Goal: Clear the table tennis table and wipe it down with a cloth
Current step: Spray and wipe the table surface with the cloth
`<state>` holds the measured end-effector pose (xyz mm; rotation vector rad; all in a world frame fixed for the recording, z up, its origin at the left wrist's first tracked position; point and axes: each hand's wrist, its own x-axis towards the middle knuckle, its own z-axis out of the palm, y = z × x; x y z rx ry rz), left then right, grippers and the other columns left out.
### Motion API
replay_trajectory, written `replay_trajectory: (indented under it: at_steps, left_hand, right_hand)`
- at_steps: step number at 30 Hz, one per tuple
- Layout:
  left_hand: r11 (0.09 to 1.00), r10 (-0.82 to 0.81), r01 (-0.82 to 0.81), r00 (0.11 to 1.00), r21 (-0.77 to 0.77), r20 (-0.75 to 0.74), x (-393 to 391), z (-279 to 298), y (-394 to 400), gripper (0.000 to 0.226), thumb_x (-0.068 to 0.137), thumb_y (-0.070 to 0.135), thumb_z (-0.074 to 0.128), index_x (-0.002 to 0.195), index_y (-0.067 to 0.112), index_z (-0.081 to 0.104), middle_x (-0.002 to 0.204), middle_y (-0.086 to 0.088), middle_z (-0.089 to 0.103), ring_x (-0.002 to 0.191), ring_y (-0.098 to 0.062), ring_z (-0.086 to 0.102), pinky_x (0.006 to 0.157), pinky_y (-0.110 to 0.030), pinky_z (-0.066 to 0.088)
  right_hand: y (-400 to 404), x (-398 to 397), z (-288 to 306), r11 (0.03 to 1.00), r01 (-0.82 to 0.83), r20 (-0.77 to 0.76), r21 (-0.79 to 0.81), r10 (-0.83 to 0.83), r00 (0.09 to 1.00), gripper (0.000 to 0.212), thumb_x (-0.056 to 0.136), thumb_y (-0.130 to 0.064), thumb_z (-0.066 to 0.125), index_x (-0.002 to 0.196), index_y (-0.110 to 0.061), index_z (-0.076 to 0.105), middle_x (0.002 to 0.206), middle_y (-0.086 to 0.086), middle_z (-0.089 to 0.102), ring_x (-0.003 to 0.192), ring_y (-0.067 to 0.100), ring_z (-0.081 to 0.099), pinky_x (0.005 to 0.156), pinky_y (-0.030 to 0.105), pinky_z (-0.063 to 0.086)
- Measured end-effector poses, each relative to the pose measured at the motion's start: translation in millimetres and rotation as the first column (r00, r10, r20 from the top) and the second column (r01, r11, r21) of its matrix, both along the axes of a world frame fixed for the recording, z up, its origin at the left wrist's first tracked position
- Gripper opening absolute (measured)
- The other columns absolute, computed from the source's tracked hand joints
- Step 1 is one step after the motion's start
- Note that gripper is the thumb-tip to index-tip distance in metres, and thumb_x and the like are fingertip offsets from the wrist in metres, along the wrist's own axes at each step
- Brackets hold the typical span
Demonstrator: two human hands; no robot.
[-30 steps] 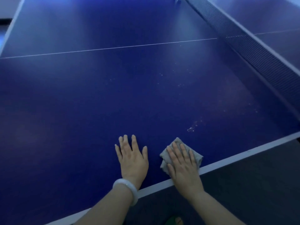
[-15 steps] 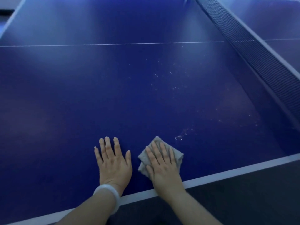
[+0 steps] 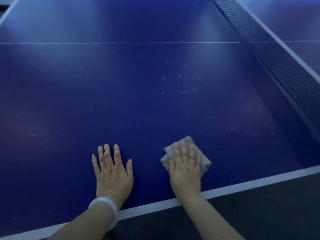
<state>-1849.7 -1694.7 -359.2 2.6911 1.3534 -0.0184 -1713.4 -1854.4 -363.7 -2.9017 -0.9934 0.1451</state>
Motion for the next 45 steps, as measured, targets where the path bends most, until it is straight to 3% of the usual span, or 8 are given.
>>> replay_trajectory:
  at_steps: [5, 10, 13, 17, 22, 31, 39, 45]
  left_hand:
    - [1.000, -0.003, 0.003, 1.000, -0.003, 0.028, 0, -1, 0, 0.068, 0.096, 0.048, 0.025, 0.151, 0.008, 0.025, 0.157, -0.020, 0.017, 0.149, -0.033, 0.004, 0.120, -0.053, 0.003]
    - [1.000, -0.010, 0.010, 1.000, 0.009, 0.029, 0, 0, -1, 0.071, 0.094, 0.050, 0.020, 0.150, 0.006, 0.027, 0.156, -0.022, 0.019, 0.148, -0.035, 0.007, 0.120, -0.053, 0.003]
    - [1.000, -0.010, 0.010, 1.000, 0.010, 0.021, 0, 0, 0, 0.072, 0.093, 0.050, 0.019, 0.150, 0.007, 0.028, 0.157, -0.021, 0.019, 0.148, -0.034, 0.007, 0.120, -0.052, 0.003]
    - [1.000, -0.005, 0.005, 1.000, 0.018, 0.016, 0, -2, 0, 0.071, 0.094, 0.050, 0.021, 0.150, 0.008, 0.027, 0.156, -0.020, 0.020, 0.148, -0.034, 0.006, 0.120, -0.052, 0.002]
    - [1.000, -0.004, 0.003, 1.000, 0.011, 0.023, -1, -3, 1, 0.073, 0.093, 0.053, 0.013, 0.151, 0.009, 0.023, 0.157, -0.019, 0.016, 0.149, -0.032, 0.002, 0.121, -0.052, 0.001]
    - [1.000, 0.000, 0.000, 1.000, -0.008, 0.026, 0, 1, 0, 0.069, 0.095, 0.050, 0.021, 0.151, 0.009, 0.021, 0.158, -0.019, 0.012, 0.149, -0.033, 0.001, 0.121, -0.051, -0.002]
    - [1.000, 0.010, -0.010, 0.999, -0.016, 0.048, 0, 2, 0, 0.067, 0.097, 0.048, 0.028, 0.152, 0.010, 0.020, 0.158, -0.018, 0.012, 0.149, -0.031, 0.000, 0.121, -0.050, -0.002]
    - [1.000, 0.024, -0.024, 1.000, -0.019, 0.005, 1, 5, -1, 0.069, 0.097, 0.051, 0.021, 0.153, 0.011, 0.015, 0.159, -0.017, 0.007, 0.149, -0.030, -0.004, 0.121, -0.049, -0.005]
  right_hand:
    - [-1, 63, 6, 0.960, -0.273, -0.051, -0.062, 0.270, 0.962, 0.059, 0.097, -0.045, -0.001, 0.153, -0.027, -0.008, 0.163, -0.002, -0.013, 0.148, 0.018, -0.022, 0.121, 0.046, -0.008]
    - [-62, 113, 13, 0.885, 0.463, -0.086, -0.051, -0.466, 0.881, 0.058, 0.103, -0.038, 0.015, 0.156, -0.022, -0.004, 0.163, 0.005, -0.013, 0.150, 0.026, -0.012, 0.121, 0.052, 0.000]
    - [-50, 82, 12, 0.824, 0.566, -0.075, -0.016, -0.566, 0.821, 0.059, 0.103, -0.042, 0.015, 0.156, -0.023, 0.000, 0.163, 0.005, -0.008, 0.150, 0.028, -0.008, 0.121, 0.053, -0.002]
    - [8, 37, -1, 0.986, 0.167, 0.009, -0.017, -0.167, 0.986, 0.059, 0.101, -0.042, 0.013, 0.153, -0.025, -0.009, 0.161, 0.005, -0.017, 0.149, 0.027, -0.016, 0.119, 0.050, -0.011]
    - [39, 77, -1, 0.987, -0.160, -0.061, -0.017, 0.159, 0.985, 0.056, 0.101, -0.044, 0.005, 0.152, -0.027, -0.011, 0.159, -0.005, -0.021, 0.148, 0.018, -0.022, 0.120, 0.045, -0.014]
    - [-53, 104, 11, 0.837, 0.545, -0.077, -0.054, -0.548, 0.833, 0.058, 0.103, -0.043, 0.013, 0.156, -0.024, 0.000, 0.164, 0.004, -0.007, 0.150, 0.027, -0.007, 0.120, 0.053, -0.001]
    - [-58, 4, 2, 0.964, -0.264, -0.024, 0.016, 0.264, 0.964, 0.057, 0.103, -0.043, 0.015, 0.156, -0.024, 0.011, 0.164, -0.001, 0.003, 0.151, 0.019, -0.004, 0.119, 0.049, 0.006]
    - [-111, 58, 2, 0.914, 0.404, -0.024, -0.023, -0.405, 0.914, 0.058, 0.102, -0.043, 0.010, 0.156, -0.024, 0.003, 0.163, 0.001, -0.007, 0.150, 0.023, -0.009, 0.121, 0.052, 0.002]
